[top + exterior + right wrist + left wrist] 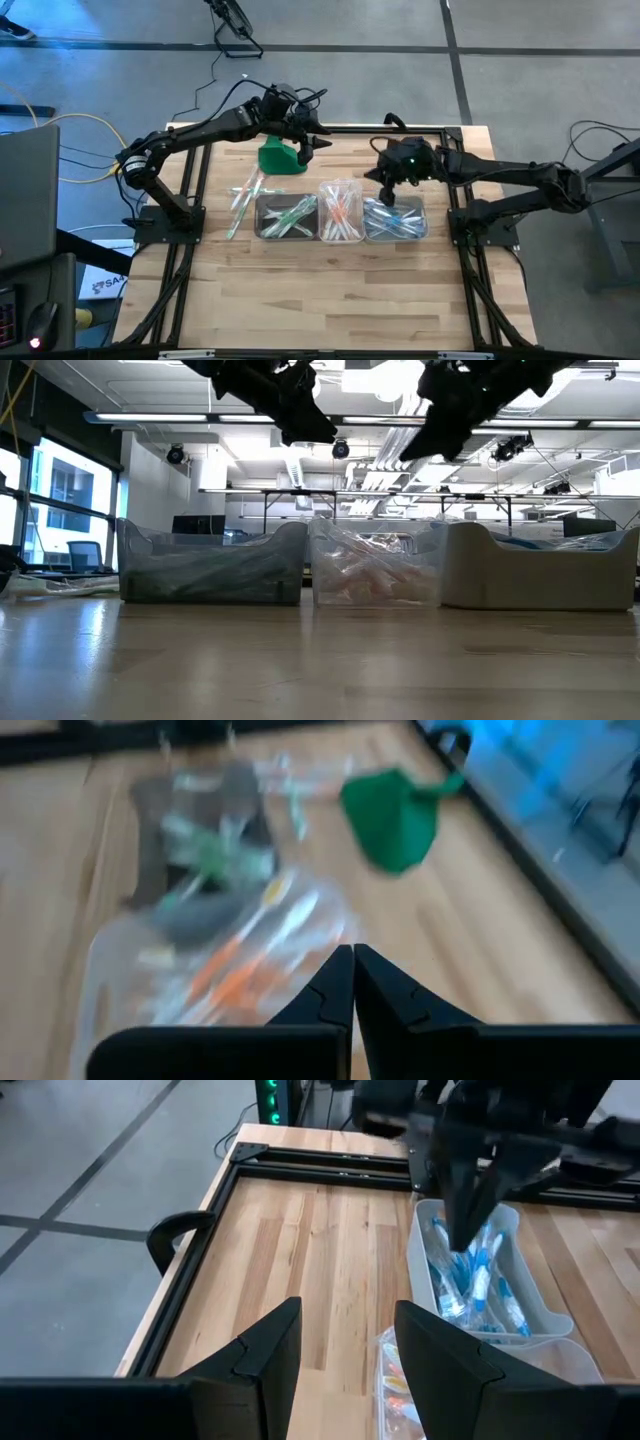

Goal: Pick & Place Toothbrushes
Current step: Put the orange toothbrush into the transparent bin

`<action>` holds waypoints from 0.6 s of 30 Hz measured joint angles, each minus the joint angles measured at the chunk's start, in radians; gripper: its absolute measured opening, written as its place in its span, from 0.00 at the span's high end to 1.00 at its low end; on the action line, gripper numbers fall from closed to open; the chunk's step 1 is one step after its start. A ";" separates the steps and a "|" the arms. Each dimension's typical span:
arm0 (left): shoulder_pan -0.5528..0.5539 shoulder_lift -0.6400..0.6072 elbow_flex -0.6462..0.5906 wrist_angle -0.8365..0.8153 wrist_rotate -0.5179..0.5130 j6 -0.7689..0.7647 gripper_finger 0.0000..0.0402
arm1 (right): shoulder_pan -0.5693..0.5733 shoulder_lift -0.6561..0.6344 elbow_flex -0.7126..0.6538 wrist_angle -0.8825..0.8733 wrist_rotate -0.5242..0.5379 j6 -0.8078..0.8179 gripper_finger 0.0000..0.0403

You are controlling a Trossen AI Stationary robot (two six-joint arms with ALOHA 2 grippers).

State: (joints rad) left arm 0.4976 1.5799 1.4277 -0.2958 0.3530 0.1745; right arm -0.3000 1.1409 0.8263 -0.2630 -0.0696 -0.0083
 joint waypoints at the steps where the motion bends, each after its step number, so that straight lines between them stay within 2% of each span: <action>1: 0.000 0.000 0.000 -0.002 0.000 0.000 0.60 | -0.006 0.000 0.000 0.030 0.003 -0.012 0.99; 8: 0.000 0.000 0.000 -0.162 -0.003 -0.002 0.60 | -0.034 0.000 0.000 0.122 0.028 -0.023 0.99; 10: 0.000 0.000 0.000 -0.223 -0.037 -0.002 0.60 | -0.042 0.000 0.000 0.121 0.033 -0.040 0.99; 14: -0.001 0.000 0.000 -0.330 -0.206 -0.007 0.60 | -0.066 0.000 0.000 0.115 0.053 -0.083 0.99; 18: 0.000 0.000 0.000 -0.413 -0.431 -0.043 0.60 | -0.102 0.000 0.000 0.115 0.053 -0.121 0.99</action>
State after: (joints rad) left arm 0.4976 1.5799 1.4281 -0.7090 -0.0778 0.1314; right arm -0.4022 1.1412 0.8261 -0.1482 -0.0166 -0.1294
